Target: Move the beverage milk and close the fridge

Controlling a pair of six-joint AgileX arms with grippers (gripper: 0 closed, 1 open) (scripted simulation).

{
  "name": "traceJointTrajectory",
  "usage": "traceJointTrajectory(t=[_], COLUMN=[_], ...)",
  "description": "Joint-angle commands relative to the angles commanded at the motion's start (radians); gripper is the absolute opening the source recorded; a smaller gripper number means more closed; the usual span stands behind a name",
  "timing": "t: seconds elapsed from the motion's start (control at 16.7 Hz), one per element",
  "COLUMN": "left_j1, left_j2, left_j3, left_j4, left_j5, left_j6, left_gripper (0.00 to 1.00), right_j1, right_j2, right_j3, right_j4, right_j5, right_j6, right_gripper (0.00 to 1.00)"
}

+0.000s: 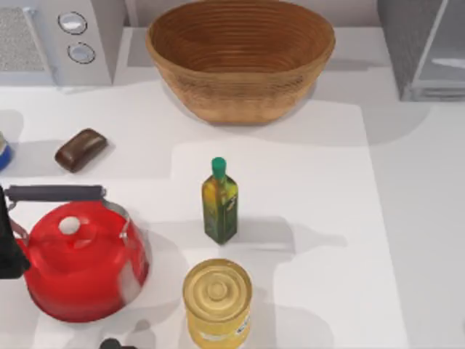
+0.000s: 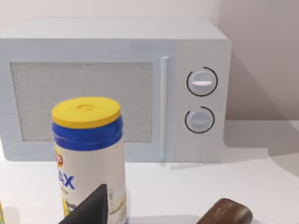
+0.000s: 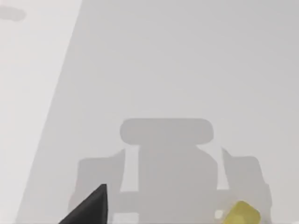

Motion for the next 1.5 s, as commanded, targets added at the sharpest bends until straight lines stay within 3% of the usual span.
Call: traceJointTrajectory(t=[0.3, 0.6, 0.9, 1.2, 1.5], left_j1=[0.0, 0.0, 0.0, 0.0, 0.0], left_j2=[0.0, 0.0, 0.0, 0.0, 0.0], left_j3=[0.0, 0.0, 0.0, 0.0, 0.0], left_j4=[0.0, 0.0, 0.0, 0.0, 0.0], left_j5=[0.0, 0.0, 0.0, 0.0, 0.0], left_j6=[0.0, 0.0, 0.0, 0.0, 0.0], left_gripper=[1.0, 1.0, 1.0, 1.0, 1.0], right_j1=[-0.279, -0.623, -0.991, -1.324, -1.57], right_j2=[0.284, 0.617, 0.992, 1.381, 1.725], right_j3=[0.129, 0.316, 0.488, 0.585, 0.616], right_j4=[0.01, 0.052, 0.085, 0.073, 0.034], right_j5=[-0.184, -0.412, -0.629, -0.784, -0.853], right_j6=[-0.42, -0.961, -1.379, -1.658, -1.796], right_gripper=[1.0, 1.0, 1.0, 1.0, 1.0])
